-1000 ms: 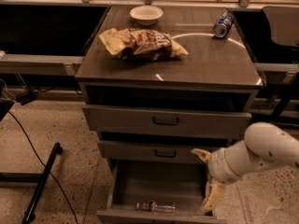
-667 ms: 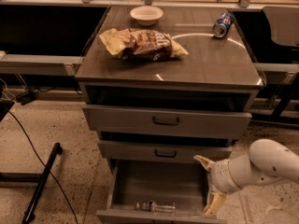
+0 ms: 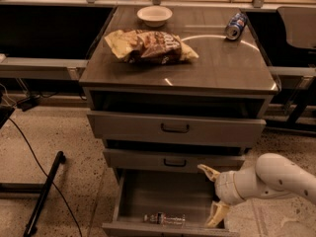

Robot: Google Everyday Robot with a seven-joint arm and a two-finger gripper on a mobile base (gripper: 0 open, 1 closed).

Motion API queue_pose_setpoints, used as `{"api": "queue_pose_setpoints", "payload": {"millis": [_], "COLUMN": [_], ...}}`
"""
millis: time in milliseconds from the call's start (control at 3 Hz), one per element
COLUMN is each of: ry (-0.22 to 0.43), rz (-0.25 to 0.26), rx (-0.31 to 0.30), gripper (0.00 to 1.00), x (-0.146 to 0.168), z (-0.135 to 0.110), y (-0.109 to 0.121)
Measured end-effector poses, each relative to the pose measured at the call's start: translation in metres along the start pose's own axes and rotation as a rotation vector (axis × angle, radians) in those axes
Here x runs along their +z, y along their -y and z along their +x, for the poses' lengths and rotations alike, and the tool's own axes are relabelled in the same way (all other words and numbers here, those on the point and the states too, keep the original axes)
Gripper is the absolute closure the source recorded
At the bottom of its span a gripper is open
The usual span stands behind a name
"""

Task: Pick water bottle from bottom drawer and place on counter

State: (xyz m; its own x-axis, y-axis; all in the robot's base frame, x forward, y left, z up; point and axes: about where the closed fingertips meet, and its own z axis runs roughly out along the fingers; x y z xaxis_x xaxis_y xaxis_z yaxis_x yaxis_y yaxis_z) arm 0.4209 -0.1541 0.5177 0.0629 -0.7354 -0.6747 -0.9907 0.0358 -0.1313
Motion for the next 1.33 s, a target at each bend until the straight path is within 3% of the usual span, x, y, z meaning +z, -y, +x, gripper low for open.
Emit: {"api": "queue_pose_setpoints", "payload": {"millis": [333, 667, 1000, 1333], "ry": [0.069, 0.124, 0.124, 0.118], "rz": [0.068, 0.092, 0.092, 0.057], "rx": [-0.041, -0.048, -0.047, -0.001], "gripper": [0.0, 0.0, 0.0, 0.0], "x": [0.047, 0.097, 0.097, 0.115], "z": [0.022, 0.051, 0.051, 0.067], "y": [-0.004, -0.005, -0.005, -0.006]}}
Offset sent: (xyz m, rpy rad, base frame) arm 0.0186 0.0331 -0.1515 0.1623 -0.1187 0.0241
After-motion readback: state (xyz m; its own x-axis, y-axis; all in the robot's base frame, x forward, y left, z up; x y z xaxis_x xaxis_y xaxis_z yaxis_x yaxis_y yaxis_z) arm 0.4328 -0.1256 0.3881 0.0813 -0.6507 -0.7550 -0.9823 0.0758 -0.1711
